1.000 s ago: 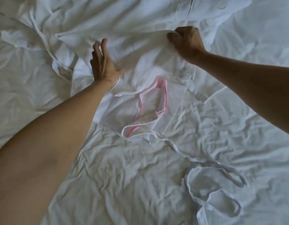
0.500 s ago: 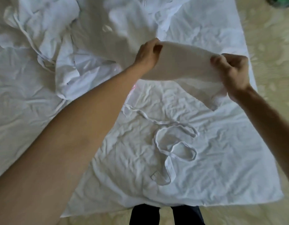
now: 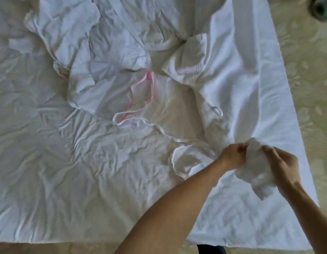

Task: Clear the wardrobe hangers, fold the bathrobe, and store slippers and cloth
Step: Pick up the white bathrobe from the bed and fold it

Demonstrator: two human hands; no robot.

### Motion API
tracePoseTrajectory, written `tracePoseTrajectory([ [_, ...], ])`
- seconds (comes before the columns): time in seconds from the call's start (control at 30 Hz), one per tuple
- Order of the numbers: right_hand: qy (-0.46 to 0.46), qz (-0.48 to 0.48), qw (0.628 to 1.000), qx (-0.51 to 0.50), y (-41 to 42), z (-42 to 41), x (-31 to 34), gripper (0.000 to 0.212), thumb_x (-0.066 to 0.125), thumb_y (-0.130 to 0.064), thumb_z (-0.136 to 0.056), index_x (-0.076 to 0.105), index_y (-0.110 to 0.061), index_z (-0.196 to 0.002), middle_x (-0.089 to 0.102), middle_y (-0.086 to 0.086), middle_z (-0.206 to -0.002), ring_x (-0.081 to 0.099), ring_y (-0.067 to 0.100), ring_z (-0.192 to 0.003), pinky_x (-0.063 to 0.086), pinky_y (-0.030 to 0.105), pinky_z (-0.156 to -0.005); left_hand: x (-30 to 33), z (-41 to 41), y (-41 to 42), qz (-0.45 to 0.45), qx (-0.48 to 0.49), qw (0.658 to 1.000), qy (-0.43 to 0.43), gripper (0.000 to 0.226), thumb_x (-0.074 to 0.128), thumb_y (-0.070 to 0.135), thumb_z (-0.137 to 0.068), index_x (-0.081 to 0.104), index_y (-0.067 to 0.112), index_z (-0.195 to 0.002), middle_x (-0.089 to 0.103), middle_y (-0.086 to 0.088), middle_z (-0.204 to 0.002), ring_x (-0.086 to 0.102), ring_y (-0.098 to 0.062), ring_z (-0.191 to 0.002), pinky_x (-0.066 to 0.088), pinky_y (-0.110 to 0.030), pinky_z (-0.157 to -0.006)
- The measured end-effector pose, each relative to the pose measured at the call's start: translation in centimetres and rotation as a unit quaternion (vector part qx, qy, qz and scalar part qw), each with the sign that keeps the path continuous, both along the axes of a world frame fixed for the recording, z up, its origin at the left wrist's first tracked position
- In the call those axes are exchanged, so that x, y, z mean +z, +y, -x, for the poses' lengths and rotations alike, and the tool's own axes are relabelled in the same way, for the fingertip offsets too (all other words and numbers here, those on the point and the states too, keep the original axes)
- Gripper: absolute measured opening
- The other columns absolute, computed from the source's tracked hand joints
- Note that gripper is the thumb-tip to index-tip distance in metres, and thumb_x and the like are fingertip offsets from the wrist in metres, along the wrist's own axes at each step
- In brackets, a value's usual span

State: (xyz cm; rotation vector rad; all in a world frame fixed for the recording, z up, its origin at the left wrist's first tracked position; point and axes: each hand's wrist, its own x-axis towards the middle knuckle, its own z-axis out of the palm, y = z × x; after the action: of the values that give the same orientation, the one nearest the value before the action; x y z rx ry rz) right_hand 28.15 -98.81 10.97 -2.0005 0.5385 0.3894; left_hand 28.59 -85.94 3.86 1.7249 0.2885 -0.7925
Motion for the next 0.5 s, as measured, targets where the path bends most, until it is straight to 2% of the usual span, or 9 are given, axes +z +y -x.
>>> tracePoseTrajectory([
  [0.07,0.003,0.006,1.0,0.026,0.5,-0.7,-1.1,0.025,0.06,-0.027,-0.095,0.069,-0.016,-0.075,0.067,0.005,-0.07,0.059,0.017,-0.067,0.044,0.029,-0.06,-0.7,0.1,1.2,-0.023,0.021,0.999,-0.005,0.031,0.042,0.036,-0.086,0.055,0.011,-0.072,0.064,-0.015,-0.077,0.054,-0.042,-0.072,0.036,-0.035,-0.063],
  [0.1,-0.001,0.014,0.999,0.039,0.8,-1.3,-1.6,0.026,0.061,-0.029,-0.093,0.069,-0.014,-0.073,0.065,0.006,-0.068,0.057,0.019,-0.066,0.043,0.03,-0.059,-1.0,-0.2,2.0,-0.03,0.034,0.999,-0.001,0.027,0.043,0.036,-0.083,0.049,0.016,-0.067,0.054,-0.004,-0.068,0.042,-0.032,-0.064,0.033,-0.034,-0.059],
  [0.13,-0.011,0.026,0.998,0.049,1.0,-2.1,-1.9,0.026,0.061,-0.03,-0.091,0.068,-0.012,-0.073,0.065,0.008,-0.068,0.056,0.021,-0.065,0.042,0.03,-0.058,-1.2,-0.6,3.0,-0.031,0.043,0.999,0.004,0.024,0.047,0.036,-0.084,0.05,0.019,-0.067,0.047,0.005,-0.067,0.039,-0.023,-0.064,0.033,-0.032,-0.058],
  [0.17,-0.022,0.034,0.998,0.054,1.3,-3.2,-2.1,0.025,0.061,-0.029,-0.091,0.069,-0.011,-0.076,0.066,0.01,-0.071,0.056,0.023,-0.066,0.042,0.031,-0.057,-0.8,-1.1,4.1,-0.026,0.053,0.998,0.011,0.02,0.053,0.034,-0.086,0.059,0.02,-0.073,0.049,0.01,-0.068,0.045,-0.017,-0.066,0.037,-0.029,-0.061],
  [0.2,-0.034,0.042,0.997,0.059,1.7,-4.6,-2.1,0.022,0.062,-0.028,-0.092,0.071,-0.011,-0.081,0.068,0.011,-0.075,0.057,0.023,-0.068,0.043,0.031,-0.059,-0.4,-2.0,5.4,-0.03,0.063,0.997,0.015,0.015,0.059,0.031,-0.088,0.07,0.021,-0.085,0.055,0.012,-0.07,0.054,-0.014,-0.072,0.043,-0.025,-0.066],
  [0.27,-0.054,0.057,0.995,0.062,2.7,-7.9,-2.2,0.02,0.063,-0.03,-0.092,0.072,-0.012,-0.09,0.069,0.009,-0.08,0.062,0.026,-0.075,0.047,0.034,-0.065,0.3,-4.1,7.9,-0.056,0.096,0.994,-0.004,0.022,0.064,0.027,-0.089,0.075,0.018,-0.106,0.068,0.007,-0.084,0.064,-0.013,-0.086,0.05,-0.024,-0.08],
  [0.33,-0.065,0.07,0.992,0.077,3.8,-11.8,-2.8,0.023,0.065,-0.034,-0.091,0.071,-0.013,-0.098,0.07,0.008,-0.086,0.064,0.026,-0.083,0.047,0.034,-0.073,0.9,-6.6,10.6,-0.115,0.135,0.983,-0.044,0.029,0.064,0.031,-0.087,0.072,0.017,-0.11,0.074,-0.002,-0.1,0.067,-0.019,-0.097,0.053,-0.028,-0.088],
  [0.4,-0.089,0.095,0.987,0.094,4.7,-15.8,-3.8,0.031,0.07,-0.039,-0.088,0.069,-0.012,-0.105,0.069,0.01,-0.092,0.065,0.028,-0.089,0.049,0.036,-0.08,0.8,-9.3,13.0,-0.173,0.162,0.97,-0.06,0.032,0.066,0.03,-0.087,0.068,0.016,-0.116,0.072,-0.004,-0.111,0.066,-0.024,-0.106,0.052,-0.031,-0.091],
  [0.5,-0.091,0.164,0.975,0.123,5.9,-21.2,-5.9,0.057,0.075,-0.05,-0.081,0.06,-0.012,-0.12,0.061,0.016,-0.115,0.058,0.035,-0.109,0.046,0.044,-0.092,-0.4,-13.1,15.7,-0.226,0.206,0.951,-0.054,0.051,0.071,0.035,-0.085,0.053,0.017,-0.129,0.059,-0.004,-0.125,0.057,-0.024,-0.118,0.047,-0.036,-0.099],
])
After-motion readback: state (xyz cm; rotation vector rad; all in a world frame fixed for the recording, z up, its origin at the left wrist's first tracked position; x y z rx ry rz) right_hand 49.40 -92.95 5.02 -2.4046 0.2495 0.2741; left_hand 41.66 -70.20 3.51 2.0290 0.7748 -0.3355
